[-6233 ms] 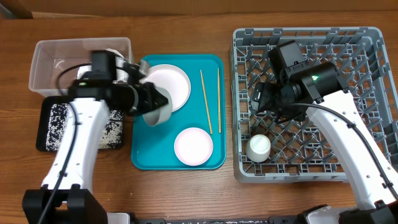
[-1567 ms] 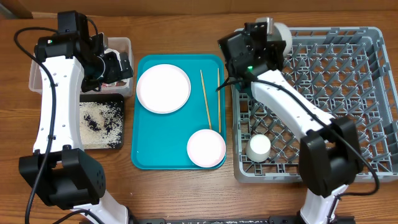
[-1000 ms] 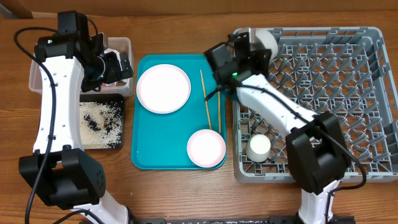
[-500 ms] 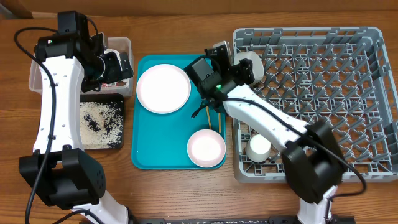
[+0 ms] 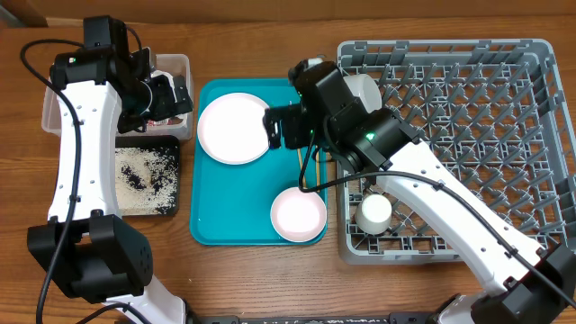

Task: Sort waste into correct bins and load items into the dishwasher
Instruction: 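Reach right gripper to the pink bowl and grasp its rim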

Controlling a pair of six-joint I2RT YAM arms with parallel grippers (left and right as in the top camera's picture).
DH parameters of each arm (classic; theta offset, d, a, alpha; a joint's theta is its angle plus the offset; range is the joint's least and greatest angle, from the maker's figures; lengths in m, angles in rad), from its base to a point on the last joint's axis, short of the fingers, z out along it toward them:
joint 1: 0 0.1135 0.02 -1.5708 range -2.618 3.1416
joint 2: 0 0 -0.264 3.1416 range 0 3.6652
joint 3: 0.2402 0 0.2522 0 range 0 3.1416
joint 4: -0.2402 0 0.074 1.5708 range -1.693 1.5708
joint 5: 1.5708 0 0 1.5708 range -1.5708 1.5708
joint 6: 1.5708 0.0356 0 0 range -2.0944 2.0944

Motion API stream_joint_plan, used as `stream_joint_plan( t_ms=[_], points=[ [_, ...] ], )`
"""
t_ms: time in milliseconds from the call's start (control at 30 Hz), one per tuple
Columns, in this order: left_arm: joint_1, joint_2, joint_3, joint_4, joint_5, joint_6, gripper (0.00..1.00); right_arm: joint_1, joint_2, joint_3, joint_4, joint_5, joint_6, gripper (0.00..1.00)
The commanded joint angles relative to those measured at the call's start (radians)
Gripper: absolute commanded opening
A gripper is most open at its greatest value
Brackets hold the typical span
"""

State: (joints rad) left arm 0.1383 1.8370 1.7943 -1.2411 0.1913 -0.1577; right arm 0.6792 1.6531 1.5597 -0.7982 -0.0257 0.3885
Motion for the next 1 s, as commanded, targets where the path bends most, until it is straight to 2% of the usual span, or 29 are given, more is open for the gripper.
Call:
stream_joint_plan(
  t_ms=[0,467,800,967],
  points=[
    [-0.001,0.0,0.026,0.0,0.008,-0.003,1.0,0.011,-0.002,0.012,-0.056,-0.134,0.013,1.0],
    [-0.001,0.0,0.026,0.0,0.009,-0.003,1.0,0.112,0.122,0.01,-0.158,-0.113,0.01,0.87],
    [-0.001,0.0,0.026,0.0,0.008,-0.003,1.0,0.112,0.155,0.01,-0.265,-0.013,0.163,0.85],
    [-0.001,0.0,0.026,0.0,0.008,-0.003,1.0,0.113,0.156,0.01,-0.309,0.018,0.188,0.84]
  ],
)
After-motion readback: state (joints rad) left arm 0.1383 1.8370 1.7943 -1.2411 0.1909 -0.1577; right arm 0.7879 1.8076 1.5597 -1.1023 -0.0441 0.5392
